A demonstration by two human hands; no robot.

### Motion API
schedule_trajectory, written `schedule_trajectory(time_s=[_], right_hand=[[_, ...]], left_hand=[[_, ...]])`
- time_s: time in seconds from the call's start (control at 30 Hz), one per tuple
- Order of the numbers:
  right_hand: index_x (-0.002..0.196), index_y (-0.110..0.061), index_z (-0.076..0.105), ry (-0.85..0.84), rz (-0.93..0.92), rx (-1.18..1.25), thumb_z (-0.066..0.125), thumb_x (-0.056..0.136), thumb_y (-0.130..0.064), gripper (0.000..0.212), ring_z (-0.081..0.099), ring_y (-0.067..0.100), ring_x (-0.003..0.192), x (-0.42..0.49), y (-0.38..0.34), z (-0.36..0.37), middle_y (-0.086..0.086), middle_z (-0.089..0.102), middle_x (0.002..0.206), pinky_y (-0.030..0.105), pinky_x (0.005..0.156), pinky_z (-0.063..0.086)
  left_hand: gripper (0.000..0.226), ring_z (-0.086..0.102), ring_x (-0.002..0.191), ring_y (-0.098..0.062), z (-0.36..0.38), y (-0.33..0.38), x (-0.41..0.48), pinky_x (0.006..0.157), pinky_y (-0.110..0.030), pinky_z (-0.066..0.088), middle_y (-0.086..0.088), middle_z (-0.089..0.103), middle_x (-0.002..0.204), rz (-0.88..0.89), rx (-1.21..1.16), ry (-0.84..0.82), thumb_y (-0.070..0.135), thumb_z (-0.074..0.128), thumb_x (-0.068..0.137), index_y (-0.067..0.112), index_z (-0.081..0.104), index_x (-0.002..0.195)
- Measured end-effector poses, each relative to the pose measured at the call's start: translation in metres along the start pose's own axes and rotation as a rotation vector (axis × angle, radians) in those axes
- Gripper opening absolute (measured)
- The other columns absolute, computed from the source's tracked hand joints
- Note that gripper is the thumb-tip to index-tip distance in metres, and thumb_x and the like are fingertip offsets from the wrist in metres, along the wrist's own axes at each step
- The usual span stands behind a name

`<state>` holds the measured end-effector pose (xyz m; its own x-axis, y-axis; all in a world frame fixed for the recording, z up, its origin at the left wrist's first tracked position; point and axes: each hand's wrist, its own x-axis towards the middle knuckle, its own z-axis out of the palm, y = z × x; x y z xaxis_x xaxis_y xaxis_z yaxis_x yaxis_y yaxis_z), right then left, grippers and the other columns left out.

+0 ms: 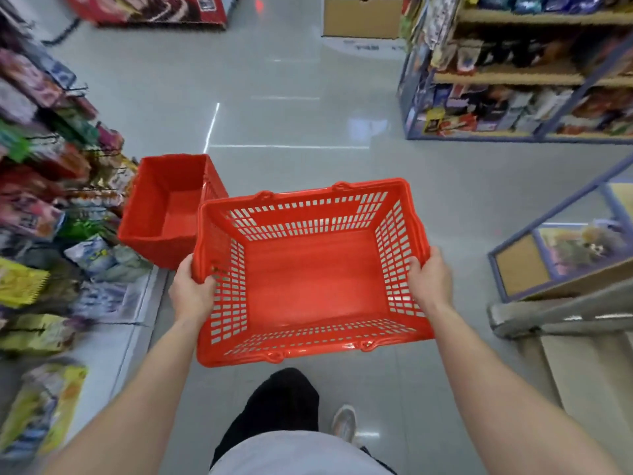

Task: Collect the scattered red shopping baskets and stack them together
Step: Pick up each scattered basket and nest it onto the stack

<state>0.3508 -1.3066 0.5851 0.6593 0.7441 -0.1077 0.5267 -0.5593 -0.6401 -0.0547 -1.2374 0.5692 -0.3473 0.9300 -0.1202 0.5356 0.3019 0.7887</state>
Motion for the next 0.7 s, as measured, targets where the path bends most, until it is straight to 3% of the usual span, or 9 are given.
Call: schedule_trajectory(time_s=[0.17, 0.27, 0.47, 0.7], right_hand=[[0.115, -0.006, 0.057, -0.087, -0.141, 0.01, 0.056, 0.095, -0.019, 0.023, 0.063, 0.043, 0.101, 0.075, -0.08, 0.047, 0.022, 0.067, 0.111, 0.043, 0.084, 0.049], [0.113, -0.008, 0.056, -0.153, -0.229, 0.0, 0.055, 0.096, -0.019, 0.02, 0.063, 0.043, 0.1, 0.116, -0.135, 0.087, 0.022, 0.067, 0.111, 0.041, 0.081, 0.048], [0.113, -0.012, 0.055, -0.254, -0.339, -0.05, 0.052, 0.098, -0.023, 0.018, 0.063, 0.041, 0.1, 0.192, -0.259, 0.175, 0.018, 0.068, 0.111, 0.04, 0.082, 0.048], [0.113, -0.006, 0.055, -0.358, -0.558, -0.087, 0.053, 0.097, -0.019, 0.02, 0.06, 0.043, 0.104, 0.25, -0.409, 0.266, 0.022, 0.065, 0.113, 0.042, 0.082, 0.045]], left_hand=[[0.053, 0.061, 0.096, -0.017, -0.011, 0.009, 0.051, 0.083, -0.03, 0.045, 0.0, 0.066, 0.108, -0.075, -0.05, 0.157, 0.001, 0.061, 0.085, 0.019, 0.056, 0.135], [0.049, 0.059, 0.089, -0.016, -0.017, 0.004, 0.092, 0.077, -0.03, 0.042, 0.005, 0.064, 0.101, -0.131, -0.029, 0.252, 0.004, 0.061, 0.087, 0.021, 0.057, 0.133], [0.045, 0.062, 0.09, -0.019, -0.024, -0.009, 0.197, 0.075, -0.032, 0.044, 0.004, 0.067, 0.1, -0.262, -0.119, 0.356, 0.009, 0.064, 0.089, 0.023, 0.058, 0.131], [0.046, 0.067, 0.099, -0.025, -0.053, -0.016, 0.29, 0.09, -0.042, 0.053, -0.005, 0.072, 0.109, -0.385, -0.208, 0.517, 0.007, 0.065, 0.087, 0.02, 0.059, 0.13]])
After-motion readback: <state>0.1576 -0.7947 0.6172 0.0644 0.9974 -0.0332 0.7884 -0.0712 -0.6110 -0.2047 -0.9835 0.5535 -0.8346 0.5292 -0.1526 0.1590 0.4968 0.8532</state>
